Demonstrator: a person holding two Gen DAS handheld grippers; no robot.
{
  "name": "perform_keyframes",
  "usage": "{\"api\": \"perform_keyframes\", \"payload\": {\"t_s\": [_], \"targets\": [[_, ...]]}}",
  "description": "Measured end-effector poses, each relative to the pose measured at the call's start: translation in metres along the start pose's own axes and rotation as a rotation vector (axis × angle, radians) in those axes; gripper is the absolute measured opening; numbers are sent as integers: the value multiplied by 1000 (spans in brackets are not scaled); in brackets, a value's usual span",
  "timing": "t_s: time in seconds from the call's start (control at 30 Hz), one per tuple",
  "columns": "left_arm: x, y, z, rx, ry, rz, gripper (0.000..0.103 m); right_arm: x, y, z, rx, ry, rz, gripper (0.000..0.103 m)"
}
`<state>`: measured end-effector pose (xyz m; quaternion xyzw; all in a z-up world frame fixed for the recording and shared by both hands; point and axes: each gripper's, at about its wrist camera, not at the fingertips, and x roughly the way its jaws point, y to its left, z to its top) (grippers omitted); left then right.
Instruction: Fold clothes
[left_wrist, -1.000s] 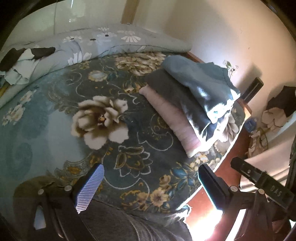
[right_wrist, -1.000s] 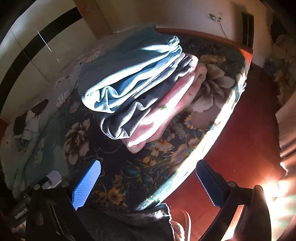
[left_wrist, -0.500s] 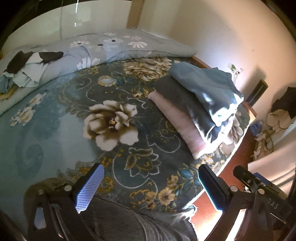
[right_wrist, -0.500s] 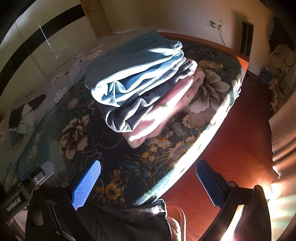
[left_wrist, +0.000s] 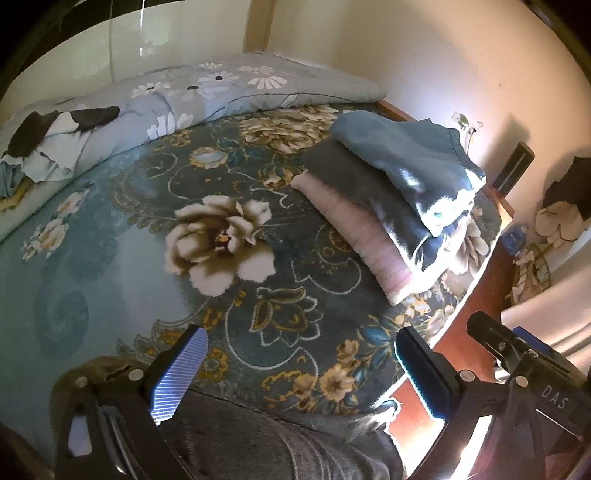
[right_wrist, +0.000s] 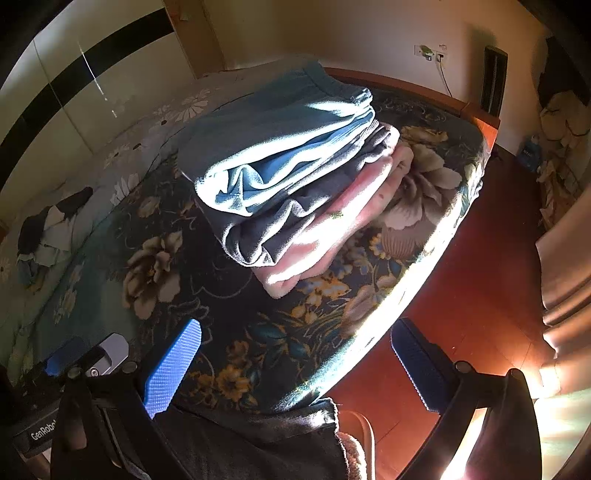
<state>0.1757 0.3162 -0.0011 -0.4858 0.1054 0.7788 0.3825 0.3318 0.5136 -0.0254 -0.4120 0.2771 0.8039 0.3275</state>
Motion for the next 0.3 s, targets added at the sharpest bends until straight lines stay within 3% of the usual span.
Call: {"api": "perform_keyframes", "payload": {"t_s": [0.3], "targets": [[2,3,-1,-16,9,0,103,4,1,-2,0,13,-6,103]]}}
